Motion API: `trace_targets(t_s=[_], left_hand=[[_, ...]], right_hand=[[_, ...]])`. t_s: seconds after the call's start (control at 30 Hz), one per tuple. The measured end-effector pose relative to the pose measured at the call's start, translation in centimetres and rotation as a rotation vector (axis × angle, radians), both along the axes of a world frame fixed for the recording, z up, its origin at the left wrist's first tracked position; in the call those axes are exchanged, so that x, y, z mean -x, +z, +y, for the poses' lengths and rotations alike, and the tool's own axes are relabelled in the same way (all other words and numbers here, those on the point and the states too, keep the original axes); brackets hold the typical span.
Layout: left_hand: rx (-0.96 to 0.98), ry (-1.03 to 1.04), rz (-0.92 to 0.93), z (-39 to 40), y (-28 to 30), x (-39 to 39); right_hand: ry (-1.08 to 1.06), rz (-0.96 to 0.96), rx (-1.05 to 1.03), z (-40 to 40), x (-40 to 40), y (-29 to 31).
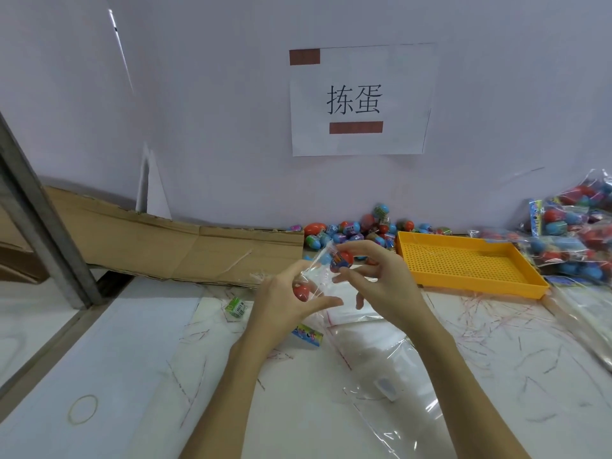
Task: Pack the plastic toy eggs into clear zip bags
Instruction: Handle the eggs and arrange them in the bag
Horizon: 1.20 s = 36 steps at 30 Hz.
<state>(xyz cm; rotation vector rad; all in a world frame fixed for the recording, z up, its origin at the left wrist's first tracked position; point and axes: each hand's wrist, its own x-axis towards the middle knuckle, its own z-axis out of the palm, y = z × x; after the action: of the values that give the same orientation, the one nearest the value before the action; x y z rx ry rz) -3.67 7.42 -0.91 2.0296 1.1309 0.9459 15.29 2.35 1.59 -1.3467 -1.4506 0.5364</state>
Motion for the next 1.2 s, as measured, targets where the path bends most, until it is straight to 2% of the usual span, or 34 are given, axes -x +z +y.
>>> trace_targets(t_s=[0.27,0.4,0.57,0.7,0.8,0.97,1.07,1.2], left_hand=[[0.053,-0.072,-0.093,-0.2,0.4,-0.1],[0.089,-0.087,-0.201,-0.2,0.5,-0.1],[0.13,-0.081,-0.288,0.1,0.4,-0.2],[0.253,-0.054,-0.356,0.2,0.8,-0.1],[0.348,-0.018,-0.413,0.2,1.1,0.0],[0.458,-0.072,-0.368,0.1,1.5,0.6],[0.661,-0.16,-0.44,0.2,1.7,0.7],[1.111,-0.525,-0.841,0.5,2.3,2.0]], right_hand=[[0.008,-0.033,0.091,-1.2,-0.7,0.8],[0.145,-0.015,0.15,-1.4,-0.5,1.0],[0.146,-0.017,0.132,-1.2,-0.4,0.9],[0.151,-0.002,0.11,-1.0,-0.4,0.6],[0.238,0.042,0.148,-1.0,-0.4,0.3],[0.252,0.005,0.153,-0.8,-0.2,0.0],[0.193,0.054,0.121,-0.9,-0.1,0.0],[0.065,0.137,0.06,-1.0,-0.6,0.5]])
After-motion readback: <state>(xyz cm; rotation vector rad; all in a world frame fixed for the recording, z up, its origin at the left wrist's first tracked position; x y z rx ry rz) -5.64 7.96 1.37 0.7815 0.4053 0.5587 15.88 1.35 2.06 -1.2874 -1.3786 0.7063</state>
